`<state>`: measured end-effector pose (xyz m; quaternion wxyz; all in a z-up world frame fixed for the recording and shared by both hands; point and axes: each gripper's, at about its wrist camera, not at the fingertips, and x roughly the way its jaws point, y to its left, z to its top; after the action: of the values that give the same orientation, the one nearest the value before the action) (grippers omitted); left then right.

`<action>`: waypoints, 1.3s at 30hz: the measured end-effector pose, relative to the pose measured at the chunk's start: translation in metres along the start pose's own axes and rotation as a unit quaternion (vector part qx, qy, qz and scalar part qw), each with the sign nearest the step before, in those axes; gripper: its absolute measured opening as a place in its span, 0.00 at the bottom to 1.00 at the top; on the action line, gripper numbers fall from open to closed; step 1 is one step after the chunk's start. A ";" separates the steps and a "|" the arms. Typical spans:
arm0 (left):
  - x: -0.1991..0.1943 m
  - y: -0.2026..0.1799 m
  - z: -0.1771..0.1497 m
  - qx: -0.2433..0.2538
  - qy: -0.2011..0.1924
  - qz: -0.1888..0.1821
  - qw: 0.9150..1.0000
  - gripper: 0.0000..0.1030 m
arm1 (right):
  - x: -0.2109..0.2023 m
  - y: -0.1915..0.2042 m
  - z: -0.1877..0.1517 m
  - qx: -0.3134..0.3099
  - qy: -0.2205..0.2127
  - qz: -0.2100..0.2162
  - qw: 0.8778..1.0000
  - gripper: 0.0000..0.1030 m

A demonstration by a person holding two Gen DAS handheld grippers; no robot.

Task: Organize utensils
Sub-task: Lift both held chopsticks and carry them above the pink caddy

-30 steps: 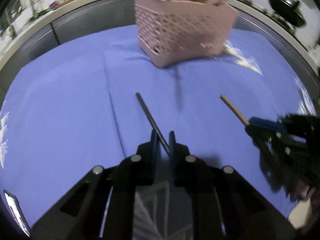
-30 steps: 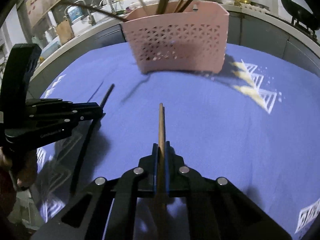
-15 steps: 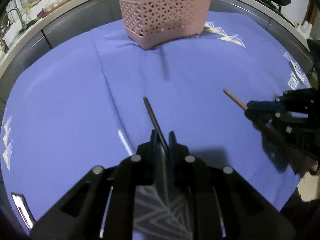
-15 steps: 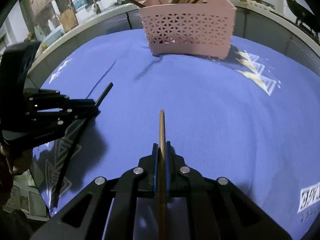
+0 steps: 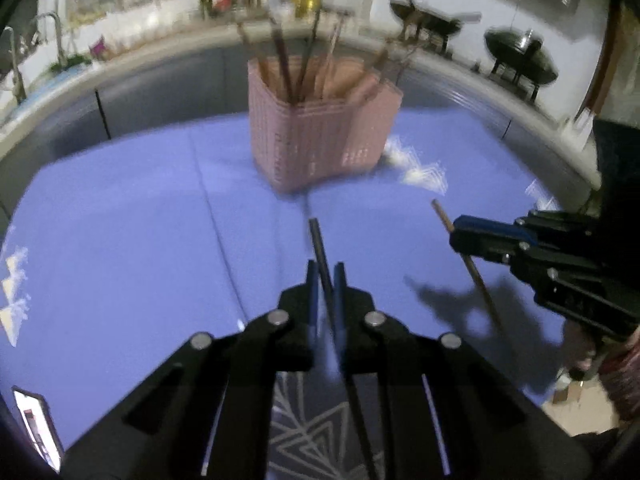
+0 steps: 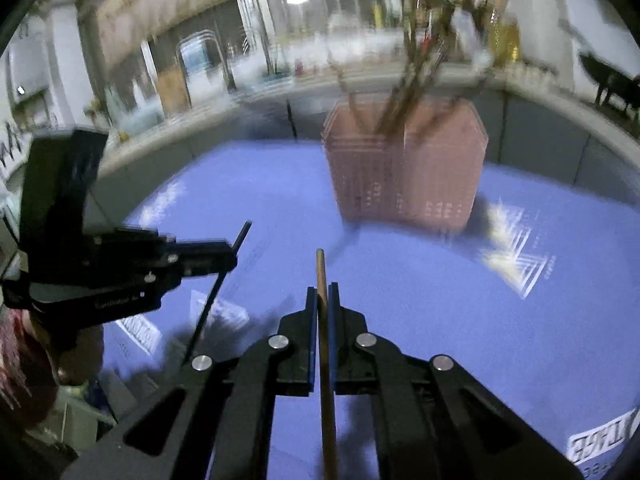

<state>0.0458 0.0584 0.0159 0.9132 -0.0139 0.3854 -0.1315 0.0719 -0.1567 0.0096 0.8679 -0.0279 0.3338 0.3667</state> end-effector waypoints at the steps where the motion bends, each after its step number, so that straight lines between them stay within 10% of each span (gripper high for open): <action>1: -0.012 -0.002 0.005 -0.001 -0.017 -0.003 1.000 0.06 | -0.011 0.001 0.005 0.002 -0.020 0.003 1.000 0.05; 13: -0.099 -0.024 0.026 0.012 -0.134 -0.008 0.991 0.06 | -0.088 0.012 0.030 0.003 -0.146 0.009 0.989 0.05; 18: -0.061 -0.025 0.019 0.010 -0.062 0.016 0.998 0.11 | -0.097 0.015 0.030 0.006 -0.159 0.004 0.987 0.05; 21: -0.024 -0.022 0.013 -0.005 -0.010 0.029 1.000 0.49 | -0.102 0.011 0.029 0.010 -0.166 -0.001 0.986 0.05; 33: 0.115 -0.028 0.000 0.009 0.154 0.095 0.984 0.49 | -0.115 -0.022 0.018 0.038 -0.173 -0.011 0.984 0.05; 37: 0.123 -0.029 0.001 0.008 0.157 0.082 0.984 0.09 | -0.121 -0.031 0.016 0.047 -0.184 -0.012 0.982 0.05; 39: 0.121 -0.027 0.003 -0.008 0.164 0.066 0.984 0.05 | -0.122 -0.034 0.015 0.051 -0.184 -0.011 0.982 0.05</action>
<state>0.1229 0.0018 -0.0631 0.8439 0.0256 0.5315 -0.0682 0.0408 -0.2526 0.0872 0.9189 0.0804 0.1862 0.3383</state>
